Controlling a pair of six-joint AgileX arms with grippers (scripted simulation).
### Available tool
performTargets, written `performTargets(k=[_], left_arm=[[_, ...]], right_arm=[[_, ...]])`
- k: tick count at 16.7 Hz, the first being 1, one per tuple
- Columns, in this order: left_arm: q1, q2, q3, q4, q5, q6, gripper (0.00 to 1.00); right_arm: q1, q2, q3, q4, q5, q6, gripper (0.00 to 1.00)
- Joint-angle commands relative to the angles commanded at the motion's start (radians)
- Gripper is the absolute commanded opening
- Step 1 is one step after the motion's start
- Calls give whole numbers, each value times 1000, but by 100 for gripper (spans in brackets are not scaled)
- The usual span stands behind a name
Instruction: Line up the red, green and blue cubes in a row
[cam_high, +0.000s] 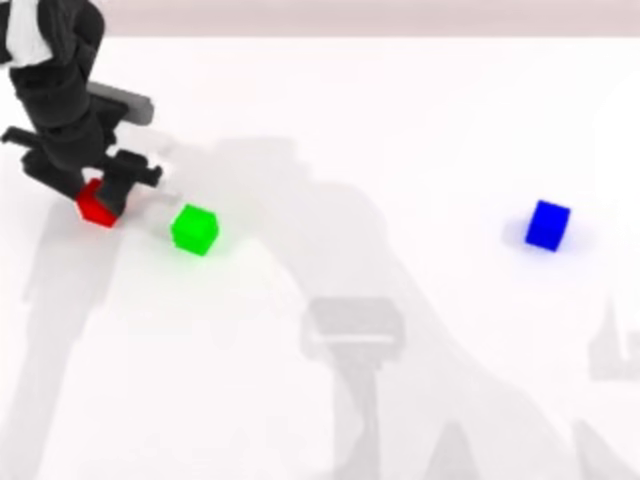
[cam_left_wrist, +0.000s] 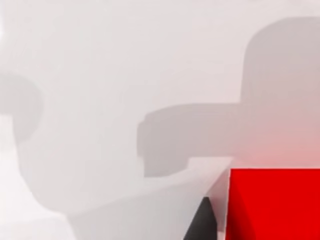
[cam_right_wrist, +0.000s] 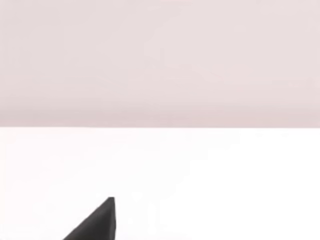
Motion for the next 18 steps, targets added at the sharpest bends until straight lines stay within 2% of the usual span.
performTargets(k=[1,2,12,18], left_arm=[[0,0,0,0,0,0,2],[0,0,0,0,0,0,0],[-1,-39,26,-29,11,-3,0],[18,-80,186,-237,10,-7,0]], right_arm=[[0,0,0,0,0,0,100],[0,0,0,0,0,0,100],[0,0,0,0,0,0,100],[0,0,0,0,0,0,100]])
